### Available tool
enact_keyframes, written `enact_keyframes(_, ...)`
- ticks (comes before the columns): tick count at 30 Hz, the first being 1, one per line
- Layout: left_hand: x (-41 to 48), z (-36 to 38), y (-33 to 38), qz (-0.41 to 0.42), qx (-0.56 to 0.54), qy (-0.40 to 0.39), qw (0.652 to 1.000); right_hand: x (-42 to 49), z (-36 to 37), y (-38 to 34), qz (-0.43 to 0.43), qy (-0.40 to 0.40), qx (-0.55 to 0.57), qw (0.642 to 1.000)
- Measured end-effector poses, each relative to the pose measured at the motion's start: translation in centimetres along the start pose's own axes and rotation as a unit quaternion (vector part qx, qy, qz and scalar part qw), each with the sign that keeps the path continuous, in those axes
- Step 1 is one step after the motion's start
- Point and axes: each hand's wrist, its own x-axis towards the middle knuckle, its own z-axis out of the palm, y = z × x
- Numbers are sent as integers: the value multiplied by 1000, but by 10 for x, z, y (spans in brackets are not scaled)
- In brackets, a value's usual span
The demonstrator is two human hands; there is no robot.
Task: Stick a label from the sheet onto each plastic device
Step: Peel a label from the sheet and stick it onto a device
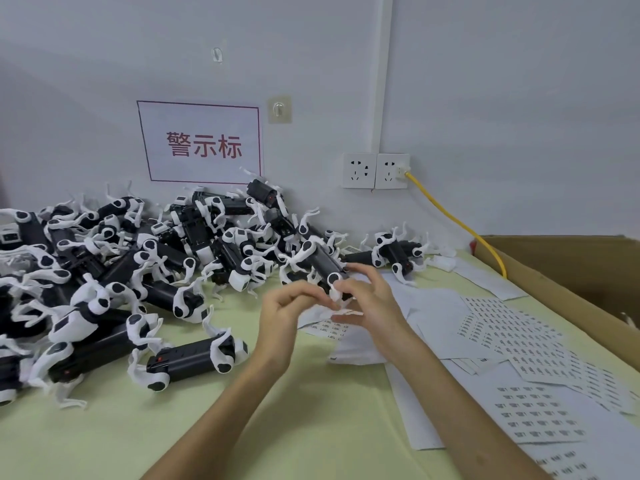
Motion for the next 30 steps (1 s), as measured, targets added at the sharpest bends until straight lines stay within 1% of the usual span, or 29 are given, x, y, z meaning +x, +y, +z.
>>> enact_keyframes(1, 3, -3, 0, -21, -8, 23, 999, -1, 0, -2, -21, 2, -9, 1000)
enact_keyframes(3, 8, -8, -1, -74, -8, 46, 996, -5, 1, -5, -52, -23, -12, 998)
enact_keyframes(5, 11, -9, -3, -140, -33, 35, 989, -9, 4, -5, -87, -56, -42, 994)
enact_keyframes(7, 12, -7, -3, -175, -68, 28, 982, -11, 7, -3, -137, -78, -119, 980)
enact_keyframes(9, 12, -8, -2, -172, -77, 22, 982, -12, 9, -1, -160, -89, -159, 970)
enact_keyframes(12, 10, -9, -1, -163, -100, 17, 981, -11, 10, -2, -152, -87, -126, 976)
enact_keyframes(14, 10, -7, -2, -166, -104, 11, 981, -9, 9, -2, -146, -60, -102, 982)
enact_keyframes(17, 7, -3, -5, -168, -92, -9, 981, -6, 6, -2, -154, -18, -115, 981)
enact_keyframes(19, 5, -2, -7, -151, -64, -28, 986, -5, 4, -2, -151, -9, -110, 982)
enact_keyframes(22, 2, 2, -8, -116, 25, -34, 992, -4, 2, -2, -148, 2, -91, 985)
enact_keyframes(24, 2, 3, -8, -102, 62, -37, 992, -4, 2, -3, -145, 8, -82, 986)
enact_keyframes(27, 1, 3, -4, -73, 96, -54, 991, -5, 4, -3, -134, 8, -60, 989)
enact_keyframes(30, 0, 4, 1, -53, 108, -71, 990, -7, 4, -4, -103, -7, -20, 994)
